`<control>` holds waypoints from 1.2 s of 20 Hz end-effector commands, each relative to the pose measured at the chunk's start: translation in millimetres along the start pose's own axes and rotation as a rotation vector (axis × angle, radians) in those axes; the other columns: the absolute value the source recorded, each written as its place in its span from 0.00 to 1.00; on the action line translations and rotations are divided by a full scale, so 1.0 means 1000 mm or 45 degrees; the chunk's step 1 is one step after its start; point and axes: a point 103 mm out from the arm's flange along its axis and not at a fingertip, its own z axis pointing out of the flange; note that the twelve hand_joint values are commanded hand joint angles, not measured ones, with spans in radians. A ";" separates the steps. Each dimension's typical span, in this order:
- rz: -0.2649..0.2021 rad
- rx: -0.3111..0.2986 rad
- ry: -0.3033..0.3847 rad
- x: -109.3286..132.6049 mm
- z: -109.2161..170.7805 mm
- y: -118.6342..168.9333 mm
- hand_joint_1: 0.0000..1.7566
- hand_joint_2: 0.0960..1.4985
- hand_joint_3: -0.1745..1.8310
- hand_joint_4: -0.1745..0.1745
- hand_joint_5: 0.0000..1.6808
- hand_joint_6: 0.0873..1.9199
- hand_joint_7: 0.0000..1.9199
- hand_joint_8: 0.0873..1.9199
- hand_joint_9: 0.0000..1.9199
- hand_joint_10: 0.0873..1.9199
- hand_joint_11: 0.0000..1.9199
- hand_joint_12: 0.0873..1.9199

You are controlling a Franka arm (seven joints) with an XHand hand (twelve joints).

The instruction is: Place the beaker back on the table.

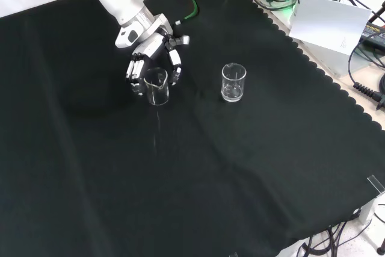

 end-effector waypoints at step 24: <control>0.205 -0.202 -0.293 0.110 -0.105 -0.118 0.54 0.30 0.40 0.38 0.20 0.00 0.10 0.32 0.31 0.00 0.04 0.72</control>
